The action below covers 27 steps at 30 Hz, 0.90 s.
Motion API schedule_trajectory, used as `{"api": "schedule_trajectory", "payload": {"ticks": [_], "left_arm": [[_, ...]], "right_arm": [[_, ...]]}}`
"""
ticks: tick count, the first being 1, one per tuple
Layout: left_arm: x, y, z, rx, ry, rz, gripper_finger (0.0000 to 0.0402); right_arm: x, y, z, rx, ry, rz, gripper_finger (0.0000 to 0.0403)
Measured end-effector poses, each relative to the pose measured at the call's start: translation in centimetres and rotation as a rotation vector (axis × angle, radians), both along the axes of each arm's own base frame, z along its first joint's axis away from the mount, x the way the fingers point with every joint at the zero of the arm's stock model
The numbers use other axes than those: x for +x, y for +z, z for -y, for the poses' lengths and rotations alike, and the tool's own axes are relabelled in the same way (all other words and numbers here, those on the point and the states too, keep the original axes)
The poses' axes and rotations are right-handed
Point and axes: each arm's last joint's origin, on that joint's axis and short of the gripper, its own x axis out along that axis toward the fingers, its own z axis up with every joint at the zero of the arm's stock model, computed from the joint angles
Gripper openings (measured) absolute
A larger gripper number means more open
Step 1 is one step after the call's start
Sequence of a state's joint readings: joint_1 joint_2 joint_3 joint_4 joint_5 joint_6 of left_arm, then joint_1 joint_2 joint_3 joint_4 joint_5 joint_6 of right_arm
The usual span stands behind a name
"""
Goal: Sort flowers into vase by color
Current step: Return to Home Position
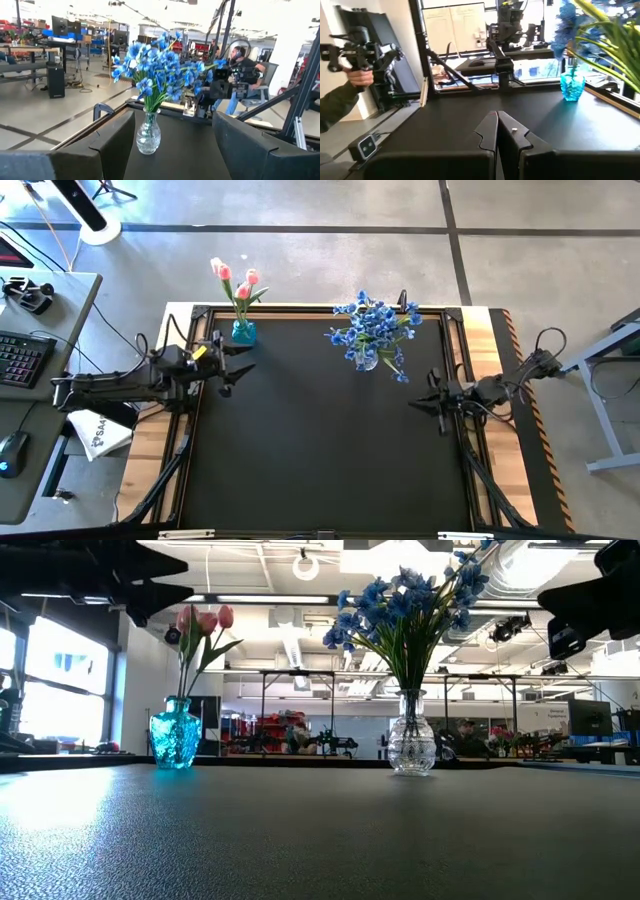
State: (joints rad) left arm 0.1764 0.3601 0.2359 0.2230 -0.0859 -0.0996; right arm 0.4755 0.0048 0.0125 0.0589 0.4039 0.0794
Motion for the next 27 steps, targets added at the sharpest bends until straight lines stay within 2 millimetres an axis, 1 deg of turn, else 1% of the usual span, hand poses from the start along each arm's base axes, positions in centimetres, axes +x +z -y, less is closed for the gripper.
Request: {"api": "schedule_trajectory", "payload": {"ticks": [6,12,16,18,22,27], "left_arm": [[-0.5,0.3,0.3,0.001,-0.058,0.032,0.0255],[-0.6,0.1,0.3,-0.01,-0.084,0.011,0.0255],[-0.6,0.1,0.4,-0.017,-0.094,0.012,0.0255],[-0.5,0.1,0.6,-0.017,-0.117,0.016,0.0255],[-0.5,0.2,1.0,-0.013,-0.158,0.026,0.0255],[-0.5,0.3,1.3,0.009,-0.161,0.03,0.0255]], "right_arm": [[0.0,0.0,0.0,-0.013,0.011,0.007,0.0],[0.0,0.0,0.1,-0.033,-0.025,0.01,0.0],[0.1,0.0,0.3,0.004,-0.046,0.008,0.0],[0.1,0.0,0.4,0.052,-0.056,0.006,0.0],[0.2,0.0,0.9,0.112,-0.148,0.008,0.0],[0.4,0.1,1.8,0.068,-0.237,0.013,0.0]]}}
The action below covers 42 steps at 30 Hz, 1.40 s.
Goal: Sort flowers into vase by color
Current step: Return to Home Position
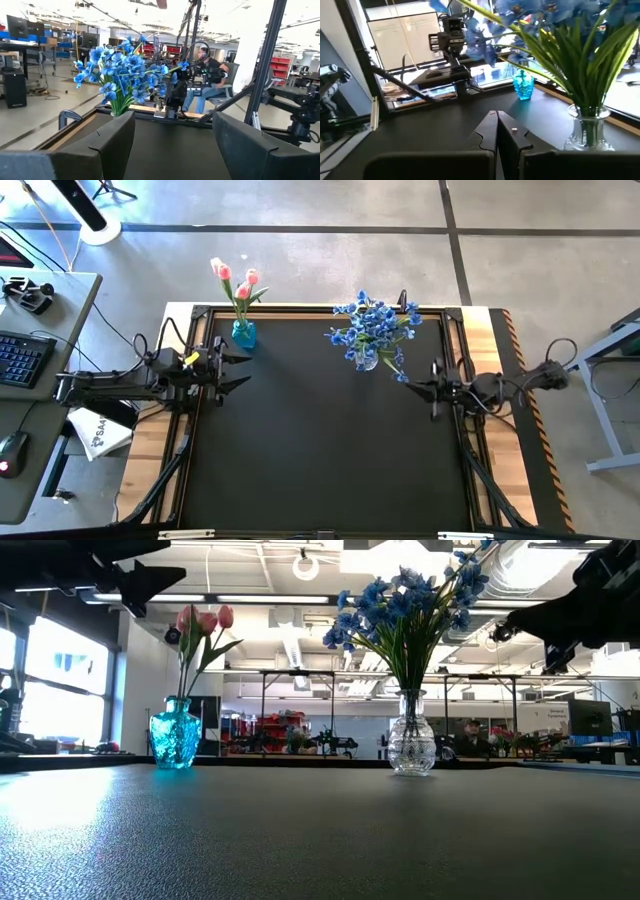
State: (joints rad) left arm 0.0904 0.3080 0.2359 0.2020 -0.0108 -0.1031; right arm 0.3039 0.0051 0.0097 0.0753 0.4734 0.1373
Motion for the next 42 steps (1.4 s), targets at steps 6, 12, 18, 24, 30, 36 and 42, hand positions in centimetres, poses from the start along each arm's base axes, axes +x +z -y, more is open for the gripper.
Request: {"api": "schedule_trajectory", "payload": {"ticks": [6,12,18,24,30,36,42], "left_arm": [[0.0,0.0,0.1,0.017,0.011,-0.001,0.0255],[0.0,0.0,0.1,0.017,0.011,-0.002,0.0255],[0.0,-0.1,0.1,0.008,0.011,-0.008,0.0255],[0.1,-0.4,0.3,0.03,-0.01,-0.044,0.0255],[0.3,-2.0,1.0,0.024,-0.095,-0.037,0.0255],[0.3,-4.2,1.3,0.034,-0.076,-0.009,0.0254],[0.3,-5.8,1.7,0.076,-0.129,-0.013,0.0219]], "right_arm": [[0.3,-0.2,0.9,0.002,0.051,-0.011,0.0],[0.4,-0.6,1.7,-0.023,0.151,-0.054,0.0],[0.6,-0.8,2.0,-0.069,0.17,-0.088,0.0],[0.8,-1.1,2.4,-0.072,0.078,-0.133,0.0],[0.8,-1.2,2.3,-0.05,0.081,-0.141,0.0],[0.8,-1.2,2.3,-0.043,0.082,-0.14,0.0],[0.8,-1.2,2.3,-0.042,0.082,-0.14,0.0]]}}
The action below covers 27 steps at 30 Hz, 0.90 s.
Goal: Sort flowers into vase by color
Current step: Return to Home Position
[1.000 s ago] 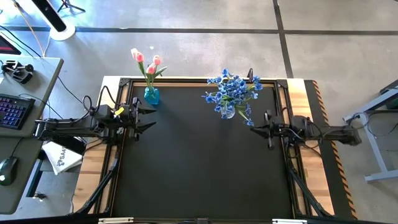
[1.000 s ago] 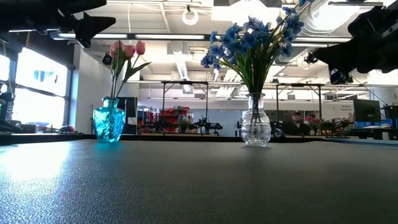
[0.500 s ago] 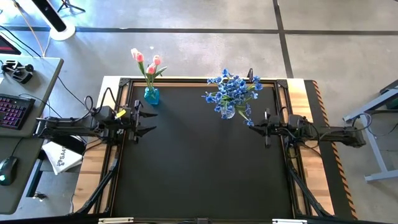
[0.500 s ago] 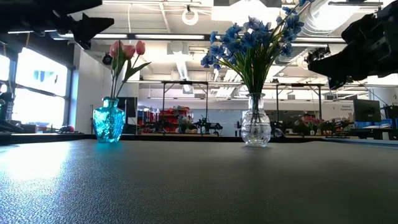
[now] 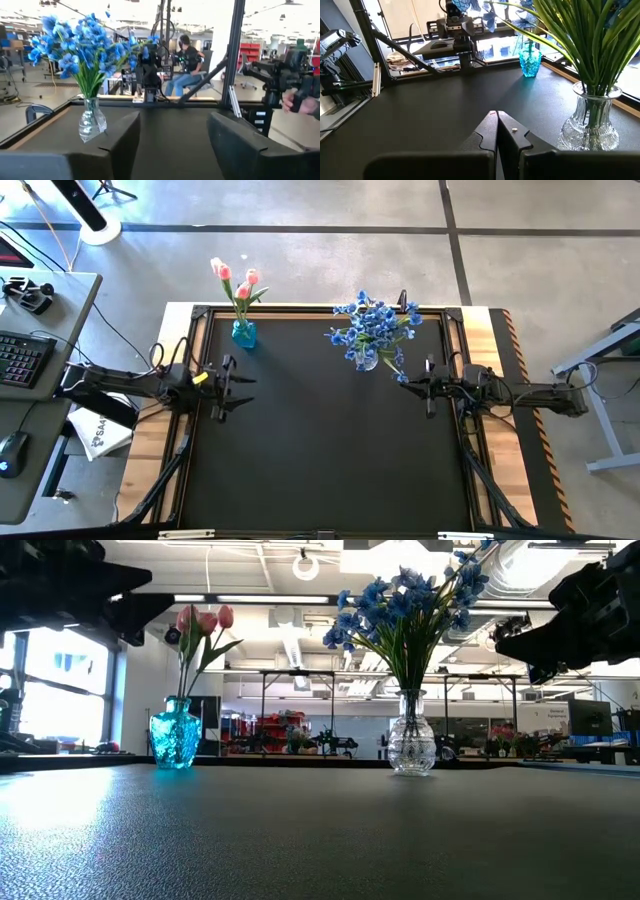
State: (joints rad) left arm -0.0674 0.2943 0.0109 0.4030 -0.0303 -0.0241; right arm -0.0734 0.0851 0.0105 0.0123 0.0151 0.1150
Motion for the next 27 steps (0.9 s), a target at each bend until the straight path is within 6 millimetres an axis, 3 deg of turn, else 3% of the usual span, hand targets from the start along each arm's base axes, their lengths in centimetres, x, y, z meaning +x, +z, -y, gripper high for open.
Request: {"api": "schedule_trajectory", "payload": {"ticks": [5,11,17,27], "left_arm": [[0.0,-0.1,0.1,0.024,-0.004,-0.009,0.0144],[0.0,-0.8,0.1,0.038,0.002,-0.085,0.0013],[-1.0,-1.2,-0.4,0.048,0.119,-0.126,0.0001],[-2.0,-0.1,-0.3,0.143,0.085,-0.032,0.0]], "right_arm": [[0.0,0.0,0.0,-0.001,0.0,0.0,0.0],[0.0,0.0,0.0,-0.001,0.0,0.0,0.0],[0.0,0.0,0.0,0.0,0.0,0.0,0.0],[0.0,0.0,0.0,0.0,0.003,0.0,0.0]]}}
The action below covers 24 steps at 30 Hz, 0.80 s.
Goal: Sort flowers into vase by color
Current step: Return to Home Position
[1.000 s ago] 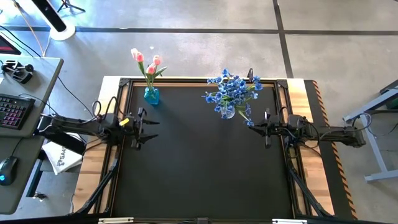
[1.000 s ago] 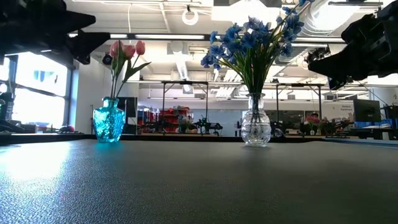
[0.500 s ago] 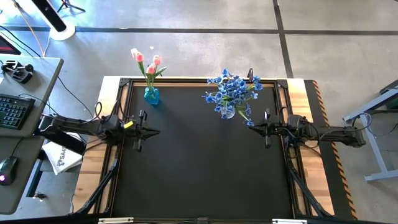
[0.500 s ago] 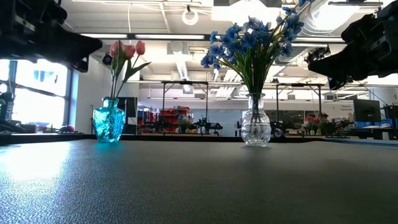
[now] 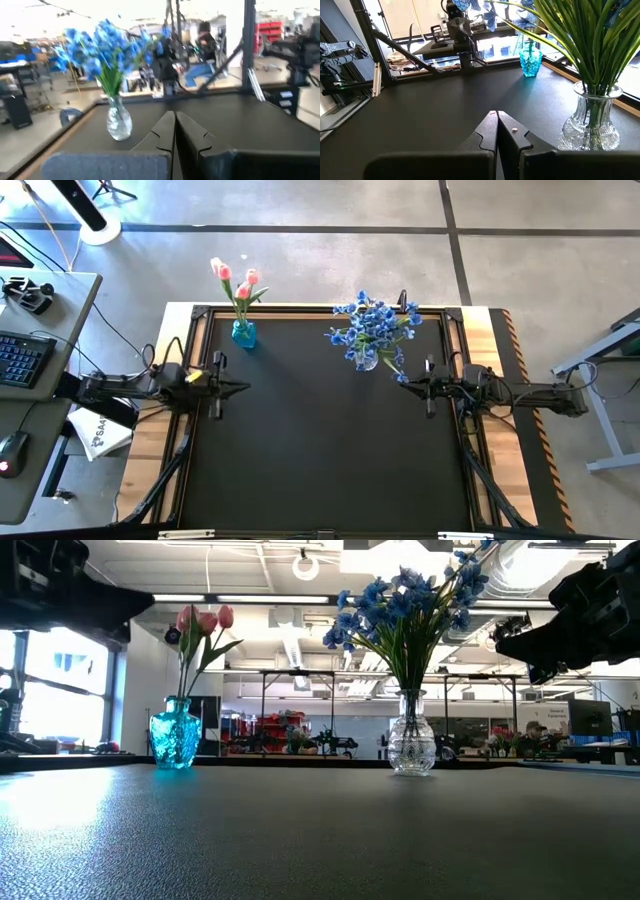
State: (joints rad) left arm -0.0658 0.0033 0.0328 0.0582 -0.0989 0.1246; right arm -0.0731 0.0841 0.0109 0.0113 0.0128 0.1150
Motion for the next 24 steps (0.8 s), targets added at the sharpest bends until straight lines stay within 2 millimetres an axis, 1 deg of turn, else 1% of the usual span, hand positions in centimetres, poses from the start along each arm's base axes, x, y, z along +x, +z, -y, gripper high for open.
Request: {"api": "schedule_trajectory", "payload": {"ticks": [7,18,24], "left_arm": [[0.04,-0.27,0.42,0.037,-0.14,-0.016,0.0],[0.08,-0.27,0.34,-0.016,-0.116,-0.021,0.0001],[0.08,-0.27,0.33,-0.016,-0.115,-0.021,0.0001]], "right_arm": [[0.0,0.0,-0.01,0.0,0.003,0.0,0.0],[0.0,0.0,-0.01,0.0,0.002,0.0,0.0],[0.0,0.0,0.0,0.0,0.002,0.0,0.0]]}}
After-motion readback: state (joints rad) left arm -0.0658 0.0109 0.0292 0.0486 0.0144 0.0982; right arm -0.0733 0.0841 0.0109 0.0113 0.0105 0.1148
